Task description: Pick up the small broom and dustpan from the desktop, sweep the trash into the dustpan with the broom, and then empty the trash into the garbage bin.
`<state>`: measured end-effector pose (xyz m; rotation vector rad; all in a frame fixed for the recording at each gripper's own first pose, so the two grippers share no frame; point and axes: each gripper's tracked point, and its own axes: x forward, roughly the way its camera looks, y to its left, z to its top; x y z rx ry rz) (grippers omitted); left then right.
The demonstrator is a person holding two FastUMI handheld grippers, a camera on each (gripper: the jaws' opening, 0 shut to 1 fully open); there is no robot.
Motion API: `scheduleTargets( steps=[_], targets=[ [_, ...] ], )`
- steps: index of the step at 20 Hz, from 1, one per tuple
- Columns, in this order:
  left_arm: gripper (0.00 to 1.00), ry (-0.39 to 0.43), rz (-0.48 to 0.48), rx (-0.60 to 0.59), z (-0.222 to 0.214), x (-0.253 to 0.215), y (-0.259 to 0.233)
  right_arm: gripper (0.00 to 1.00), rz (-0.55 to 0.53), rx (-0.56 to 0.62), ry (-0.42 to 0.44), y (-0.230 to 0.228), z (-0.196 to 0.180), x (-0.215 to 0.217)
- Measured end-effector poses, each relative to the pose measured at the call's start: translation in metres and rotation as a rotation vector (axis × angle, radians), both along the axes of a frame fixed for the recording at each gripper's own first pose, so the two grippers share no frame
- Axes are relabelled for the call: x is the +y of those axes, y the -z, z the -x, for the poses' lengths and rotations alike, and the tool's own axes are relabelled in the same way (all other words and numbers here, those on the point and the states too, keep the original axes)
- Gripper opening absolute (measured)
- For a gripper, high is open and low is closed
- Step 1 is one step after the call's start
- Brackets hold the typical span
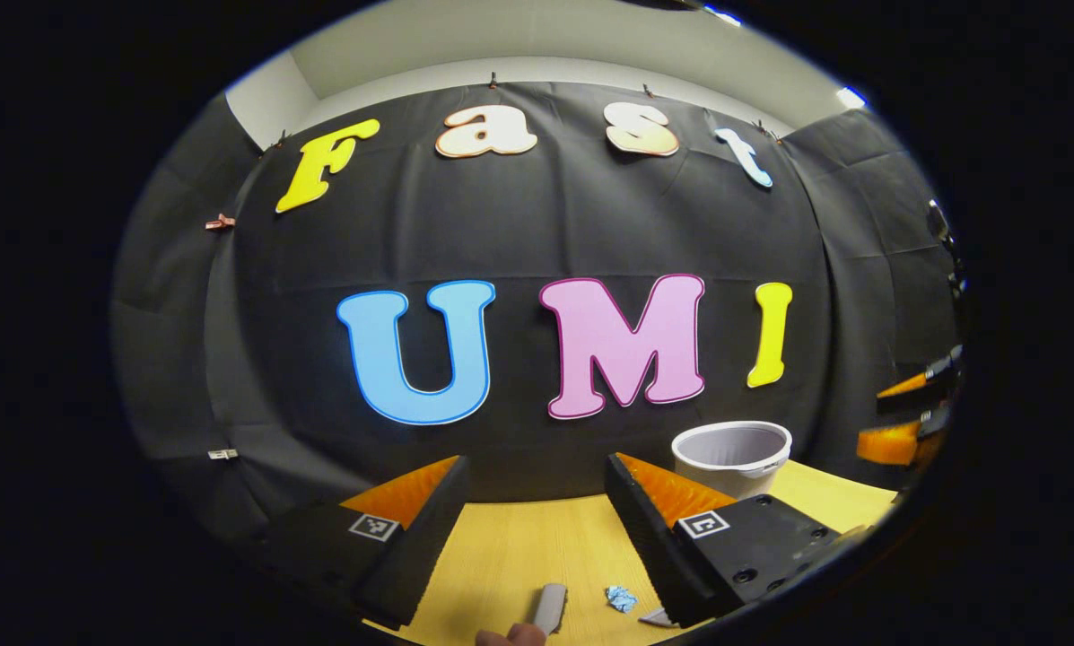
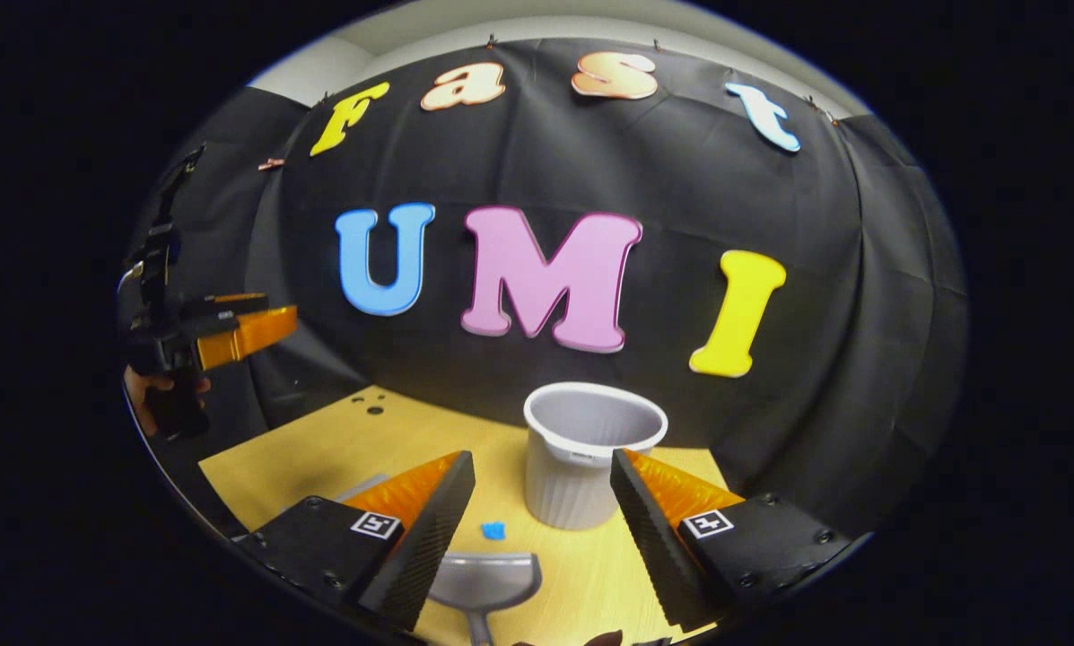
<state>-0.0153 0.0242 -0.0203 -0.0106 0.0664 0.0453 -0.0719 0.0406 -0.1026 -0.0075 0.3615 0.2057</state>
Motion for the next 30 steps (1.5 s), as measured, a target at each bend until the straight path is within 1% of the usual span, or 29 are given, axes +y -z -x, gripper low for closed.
scheduleTargets(
  steps=[5, 7, 11, 14, 17, 21, 24, 27, 29, 30],
  targets=[
    [0.97, -0.002, -0.002, 0.019, 0.007, 0.008, 0.008, 0.98, 0.030, 0.256, -0.086, 0.089, 0.064, 0.022],
    [0.97, -0.007, -0.008, 0.024, 0.011, 0.016, 0.012, 0.98, 0.036, 0.335, -0.102, 0.119, 0.083, 0.028],
    [0.97, -0.021, 0.002, 0.034, 0.017, 0.029, 0.018, 0.98, 0.048, 0.475, -0.132, 0.176, 0.109, 0.037],
    [0.97, -0.031, 0.001, 0.040, 0.021, 0.039, 0.024, 0.98, 0.063, 0.580, -0.149, 0.220, 0.117, 0.042],
    [0.97, -0.044, -0.014, 0.047, 0.026, 0.051, 0.027, 0.98, 0.076, 0.684, -0.132, 0.265, 0.123, 0.045],
    [0.97, -0.055, -0.015, 0.051, 0.029, 0.066, 0.034, 0.99, 0.113, 0.779, -0.114, 0.307, 0.121, 0.052],
    [0.97, -0.063, -0.016, 0.063, 0.028, 0.075, 0.042, 0.99, 0.121, 0.819, -0.095, 0.327, 0.115, 0.058],
    [0.97, -0.067, -0.012, 0.078, 0.030, 0.082, 0.048, 0.99, 0.131, 0.839, -0.097, 0.339, 0.111, 0.061],
    [0.97, -0.065, -0.012, 0.085, 0.029, 0.085, 0.050, 0.99, 0.098, 0.847, -0.096, 0.343, 0.107, 0.067],
    [0.97, -0.065, -0.012, 0.085, 0.027, 0.087, 0.052, 0.95, 0.086, 0.851, -0.089, 0.342, 0.109, 0.066]
  ],
)
